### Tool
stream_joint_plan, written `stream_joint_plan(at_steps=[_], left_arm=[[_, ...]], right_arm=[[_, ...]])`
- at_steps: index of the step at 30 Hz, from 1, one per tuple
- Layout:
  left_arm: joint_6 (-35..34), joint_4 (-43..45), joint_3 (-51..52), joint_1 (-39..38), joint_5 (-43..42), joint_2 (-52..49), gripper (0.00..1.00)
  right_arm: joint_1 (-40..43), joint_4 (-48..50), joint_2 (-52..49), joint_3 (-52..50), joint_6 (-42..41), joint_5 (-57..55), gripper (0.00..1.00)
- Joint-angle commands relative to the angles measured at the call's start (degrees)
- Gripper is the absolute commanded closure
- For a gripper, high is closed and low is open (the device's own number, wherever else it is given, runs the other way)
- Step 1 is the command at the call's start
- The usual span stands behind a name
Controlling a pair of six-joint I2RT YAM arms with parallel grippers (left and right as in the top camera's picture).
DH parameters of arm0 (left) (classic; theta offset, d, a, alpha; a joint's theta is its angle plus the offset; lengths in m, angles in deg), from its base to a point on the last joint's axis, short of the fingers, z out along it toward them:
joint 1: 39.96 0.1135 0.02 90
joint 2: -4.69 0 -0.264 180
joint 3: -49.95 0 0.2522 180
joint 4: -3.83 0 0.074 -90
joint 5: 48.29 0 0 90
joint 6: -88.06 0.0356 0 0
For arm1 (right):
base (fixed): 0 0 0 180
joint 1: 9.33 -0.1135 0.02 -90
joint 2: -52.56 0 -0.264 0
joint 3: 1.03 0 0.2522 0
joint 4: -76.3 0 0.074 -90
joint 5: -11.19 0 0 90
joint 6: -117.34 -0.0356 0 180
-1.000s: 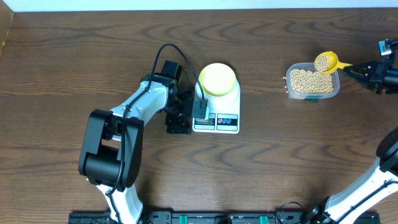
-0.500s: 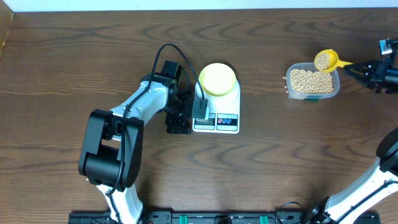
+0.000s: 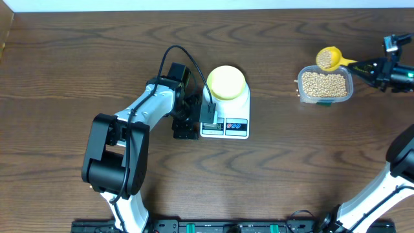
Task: Scoop item into bowl and weigh 50g on scale
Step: 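Carry the filled scoop with the right gripper over the yellow bowl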
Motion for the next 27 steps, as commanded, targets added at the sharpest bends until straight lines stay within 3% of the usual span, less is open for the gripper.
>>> stream_joint_plan(at_steps=[1, 27], left_arm=[[0.79, -0.37, 0.66, -0.5, -1.16, -0.66, 0.02], [0.79, -0.37, 0.66, -0.5, -1.16, -0.66, 0.02]], right_arm=[[-3.02, -0.22, -0.17, -0.2, 1.14, 3.61, 0.99], [-26.03, 1.18, -0.17, -0.2, -0.15, 7.02, 0.99]])
